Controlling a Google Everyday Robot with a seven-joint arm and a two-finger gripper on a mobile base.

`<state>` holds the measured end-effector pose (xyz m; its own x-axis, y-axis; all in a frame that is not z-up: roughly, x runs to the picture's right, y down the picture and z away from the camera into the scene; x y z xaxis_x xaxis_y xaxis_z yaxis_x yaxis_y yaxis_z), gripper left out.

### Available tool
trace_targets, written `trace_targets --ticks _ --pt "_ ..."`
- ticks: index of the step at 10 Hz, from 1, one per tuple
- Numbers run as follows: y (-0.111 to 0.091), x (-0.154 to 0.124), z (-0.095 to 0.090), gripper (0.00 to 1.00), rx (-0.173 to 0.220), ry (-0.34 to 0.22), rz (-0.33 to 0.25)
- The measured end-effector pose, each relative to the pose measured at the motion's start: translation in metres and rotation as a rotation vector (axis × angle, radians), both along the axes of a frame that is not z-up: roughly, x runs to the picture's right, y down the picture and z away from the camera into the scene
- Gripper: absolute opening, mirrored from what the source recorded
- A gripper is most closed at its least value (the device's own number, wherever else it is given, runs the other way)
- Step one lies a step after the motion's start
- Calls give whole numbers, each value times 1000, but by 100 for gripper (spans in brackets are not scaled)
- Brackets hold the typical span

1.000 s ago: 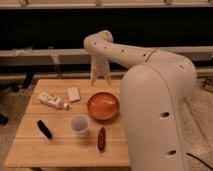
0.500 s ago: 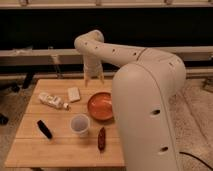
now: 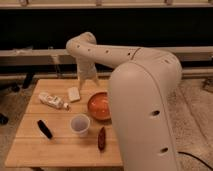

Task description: Move the arm in a circular motion

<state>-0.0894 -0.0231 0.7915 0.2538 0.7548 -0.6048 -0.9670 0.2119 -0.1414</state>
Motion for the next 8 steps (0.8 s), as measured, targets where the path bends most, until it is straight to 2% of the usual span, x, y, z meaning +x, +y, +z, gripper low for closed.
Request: trace_targets --ticks 2,5,8 --pt "-2 8 0 65 -2 -7 -22" --pt "10 -6 -13 65 -9 -24 -47" --pt "13 -15 -18 65 -7 -40 -83"
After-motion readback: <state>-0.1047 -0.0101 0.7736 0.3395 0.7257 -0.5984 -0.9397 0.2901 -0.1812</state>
